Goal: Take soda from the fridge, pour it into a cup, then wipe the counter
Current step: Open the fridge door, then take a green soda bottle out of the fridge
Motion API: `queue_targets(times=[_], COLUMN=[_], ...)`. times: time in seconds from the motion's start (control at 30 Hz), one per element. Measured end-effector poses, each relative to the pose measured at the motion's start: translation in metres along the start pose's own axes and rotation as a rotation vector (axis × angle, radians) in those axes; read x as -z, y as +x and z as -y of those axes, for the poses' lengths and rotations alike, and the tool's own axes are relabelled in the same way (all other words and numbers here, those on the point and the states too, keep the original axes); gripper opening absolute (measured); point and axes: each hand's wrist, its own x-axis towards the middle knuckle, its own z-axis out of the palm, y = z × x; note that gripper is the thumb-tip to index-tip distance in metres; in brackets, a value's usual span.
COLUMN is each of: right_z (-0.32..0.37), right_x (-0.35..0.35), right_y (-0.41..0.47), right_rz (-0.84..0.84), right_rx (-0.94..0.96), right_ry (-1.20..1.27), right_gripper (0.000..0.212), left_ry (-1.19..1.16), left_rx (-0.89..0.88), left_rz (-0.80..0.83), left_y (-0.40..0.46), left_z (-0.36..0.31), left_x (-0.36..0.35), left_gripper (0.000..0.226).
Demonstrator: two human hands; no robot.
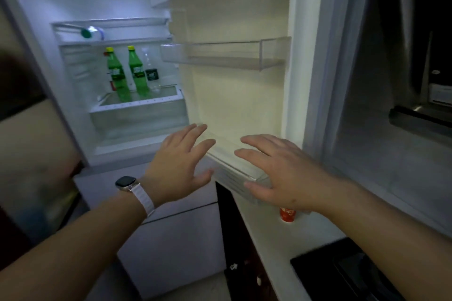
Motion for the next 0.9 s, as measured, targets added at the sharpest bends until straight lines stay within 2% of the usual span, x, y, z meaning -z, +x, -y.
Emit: queue_targets(times=[0.27,0.57,0.9], right_z=[0.04,0.093,0.143], right_x=[-0.026,-0.053,-0.088], right_y=[0.069,0.17,0.251], right_rz=[0.0,0.03,0.051], right_rx=[0.085,0.101,0.08], right_ry=[0.048,0.049,0.033], right_gripper=[0.062,0.071,0.064], left_ry=[0.105,0.152,0.078], left_rx=[0.143,0.194,0.246], left_rz=[0.113,0.128,0.124], left_y=[-0.062,-0.103,-0.118], left_z=[0.072,0.182,0.272], left_x=[0.029,0.027,0.001], left_gripper=[0.069,0.07,0.071])
